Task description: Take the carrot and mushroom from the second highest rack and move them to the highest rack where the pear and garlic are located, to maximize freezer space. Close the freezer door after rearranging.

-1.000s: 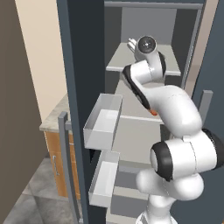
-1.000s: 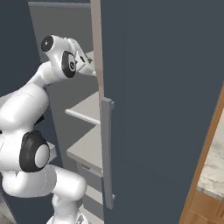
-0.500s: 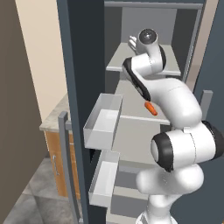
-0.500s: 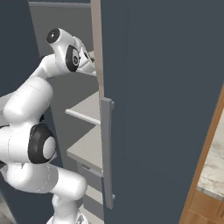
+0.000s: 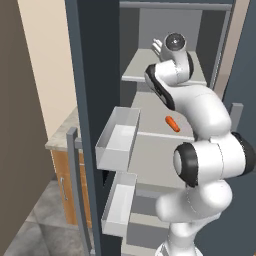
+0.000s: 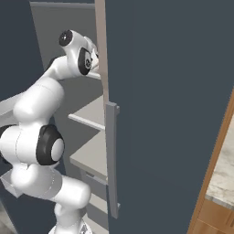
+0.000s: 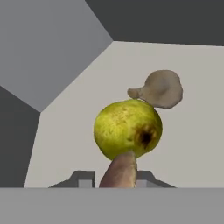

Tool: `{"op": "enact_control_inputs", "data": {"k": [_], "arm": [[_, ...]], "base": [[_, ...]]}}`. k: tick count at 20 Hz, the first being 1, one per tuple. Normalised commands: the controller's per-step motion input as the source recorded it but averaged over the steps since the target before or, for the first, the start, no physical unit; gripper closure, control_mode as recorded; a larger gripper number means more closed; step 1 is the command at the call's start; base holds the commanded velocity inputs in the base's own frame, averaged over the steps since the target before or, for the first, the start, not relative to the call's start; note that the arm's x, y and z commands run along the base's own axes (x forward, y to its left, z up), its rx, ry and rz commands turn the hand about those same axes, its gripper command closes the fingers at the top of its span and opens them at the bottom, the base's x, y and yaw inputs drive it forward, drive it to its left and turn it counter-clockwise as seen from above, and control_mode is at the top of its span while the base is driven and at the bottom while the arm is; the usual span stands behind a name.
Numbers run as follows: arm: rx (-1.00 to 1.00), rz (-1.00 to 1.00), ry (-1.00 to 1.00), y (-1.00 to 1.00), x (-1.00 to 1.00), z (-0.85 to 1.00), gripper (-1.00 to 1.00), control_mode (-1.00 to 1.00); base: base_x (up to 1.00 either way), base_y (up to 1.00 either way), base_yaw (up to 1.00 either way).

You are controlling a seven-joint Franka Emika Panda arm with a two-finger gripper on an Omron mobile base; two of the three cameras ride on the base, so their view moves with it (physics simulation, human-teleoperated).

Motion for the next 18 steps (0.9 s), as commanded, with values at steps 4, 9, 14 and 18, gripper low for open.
{"op": "enact_control_inputs", "data": {"k": [4, 9, 14, 18], "arm": [[0.0, 0.0, 0.0, -0.24, 0.33, -0.29, 1.0, -1.0], [0.0, 0.04, 0.0, -0.02, 0.42, -0.45, -1.0, -1.0], [0.0, 0.02, 0.0, 0.0, 0.09, -0.31, -1.0, -1.0], [0.0, 0.0, -0.07, 0.04, -0.05, -0.12, -1.0, -1.0]], "base": [[0.0, 0.0, 0.0], [0.0, 0.0, 0.0], [0.0, 0.0, 0.0], [0.0, 0.0, 0.0]]}}
